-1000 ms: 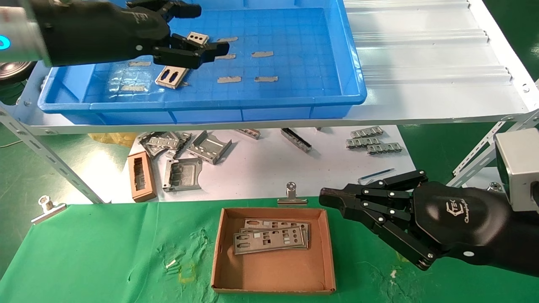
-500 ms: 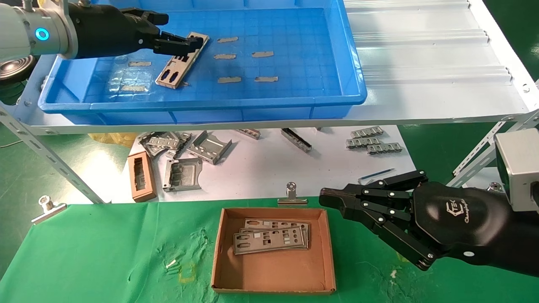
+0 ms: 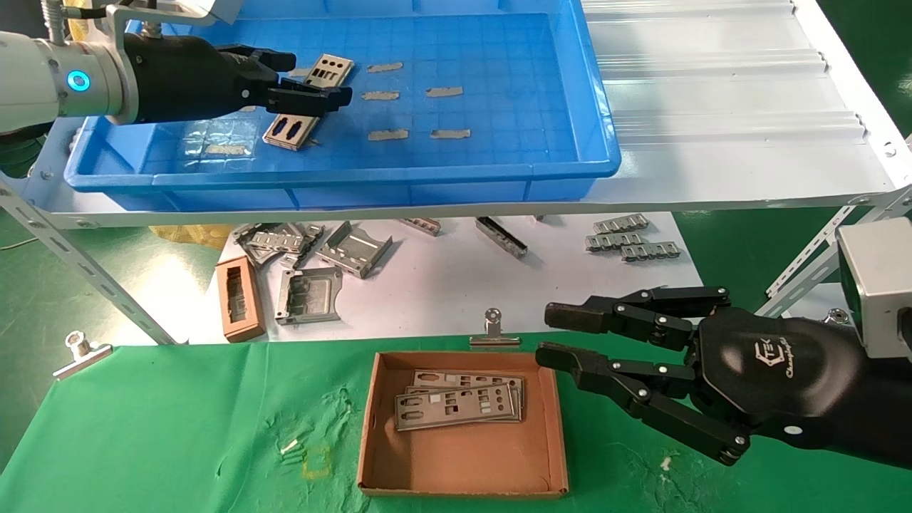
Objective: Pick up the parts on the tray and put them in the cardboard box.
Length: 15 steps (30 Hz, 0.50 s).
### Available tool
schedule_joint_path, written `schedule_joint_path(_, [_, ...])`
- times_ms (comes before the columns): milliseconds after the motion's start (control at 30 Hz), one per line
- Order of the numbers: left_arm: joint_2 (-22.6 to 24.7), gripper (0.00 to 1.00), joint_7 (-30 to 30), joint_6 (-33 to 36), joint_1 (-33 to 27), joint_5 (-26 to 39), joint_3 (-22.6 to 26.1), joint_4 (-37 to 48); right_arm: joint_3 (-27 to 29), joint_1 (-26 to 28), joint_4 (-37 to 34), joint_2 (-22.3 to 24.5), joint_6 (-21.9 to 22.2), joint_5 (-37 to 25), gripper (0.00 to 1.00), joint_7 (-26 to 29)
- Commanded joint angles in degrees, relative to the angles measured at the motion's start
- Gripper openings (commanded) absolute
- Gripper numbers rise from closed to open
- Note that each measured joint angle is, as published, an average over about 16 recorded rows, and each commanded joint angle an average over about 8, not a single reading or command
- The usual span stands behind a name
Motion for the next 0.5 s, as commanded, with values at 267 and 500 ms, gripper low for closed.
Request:
schedule_joint_path(267, [0.0,0.00,0.4,-0.1,0.4,0.3,0.2,0.3,0.0,0.0,0.0,0.0,0.0,0.0,1.00,0.0])
schedule_joint_path(500, [0.3,0.00,1.0,-1.9,0.6,0.5,0.4,0.3,0.0,0.0,0.0,0.0,0.0,0.0,1.00,0.0])
